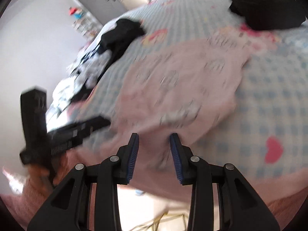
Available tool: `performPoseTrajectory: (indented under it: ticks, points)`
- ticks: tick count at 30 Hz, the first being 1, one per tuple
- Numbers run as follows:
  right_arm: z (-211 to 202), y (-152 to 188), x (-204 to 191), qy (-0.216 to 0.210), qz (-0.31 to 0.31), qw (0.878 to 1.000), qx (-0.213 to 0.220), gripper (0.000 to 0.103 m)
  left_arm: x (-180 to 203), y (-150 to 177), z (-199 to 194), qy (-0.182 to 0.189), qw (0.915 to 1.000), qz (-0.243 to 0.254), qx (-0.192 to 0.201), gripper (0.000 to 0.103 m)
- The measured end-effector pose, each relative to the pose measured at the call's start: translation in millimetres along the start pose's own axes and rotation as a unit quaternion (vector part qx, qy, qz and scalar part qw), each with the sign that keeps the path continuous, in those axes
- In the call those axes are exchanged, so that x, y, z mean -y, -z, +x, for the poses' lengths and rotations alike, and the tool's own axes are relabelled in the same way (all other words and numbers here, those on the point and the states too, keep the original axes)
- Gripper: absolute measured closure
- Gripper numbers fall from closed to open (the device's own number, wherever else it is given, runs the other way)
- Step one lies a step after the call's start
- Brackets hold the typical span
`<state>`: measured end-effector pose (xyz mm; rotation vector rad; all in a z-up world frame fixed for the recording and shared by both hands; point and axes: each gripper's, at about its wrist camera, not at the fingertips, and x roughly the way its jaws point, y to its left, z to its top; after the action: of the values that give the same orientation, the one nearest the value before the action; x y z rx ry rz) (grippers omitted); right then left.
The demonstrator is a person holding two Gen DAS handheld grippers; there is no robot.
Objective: Fold clothes
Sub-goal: 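Lift the cuff and fold it over toward the waistband with both grippers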
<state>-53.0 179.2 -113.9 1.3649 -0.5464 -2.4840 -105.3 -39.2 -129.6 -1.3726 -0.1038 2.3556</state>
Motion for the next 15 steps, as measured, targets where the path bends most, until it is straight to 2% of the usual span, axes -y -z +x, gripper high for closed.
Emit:
performPoseTrajectory:
  ticks: [2,3,6,8,11,13,15]
  points:
    - [4,-12,9,0.034,0.017,0.999,0.012,0.068,2,-3,9,-0.009,0.9998,0.011,-0.012,0.067]
    - [6,-16,11,0.051,0.018,0.999,-0.001,0.068,3,-3,10,-0.013,0.9996,0.019,-0.015,0.067]
    - [-11,-12,4,0.048,-0.027,0.998,-0.002,0.068,7,1,8,-0.019,0.9988,0.041,-0.018,0.067]
    - [-24,2,-3,0.048,-0.07,0.996,-0.015,0.068,8,8,1,-0.013,0.999,0.04,-0.017,0.067]
    - [-22,25,-5,0.041,-0.084,0.994,-0.052,0.068,12,22,-6,0.014,0.9989,0.032,-0.03,0.067]
    - [-20,41,-5,0.036,-0.092,0.992,-0.077,0.068,23,35,-3,0.016,0.9979,0.041,-0.048,0.067]
    - [-11,46,-6,0.049,-0.087,0.992,-0.083,0.068,34,46,-1,0.019,0.9964,0.052,-0.065,0.067]
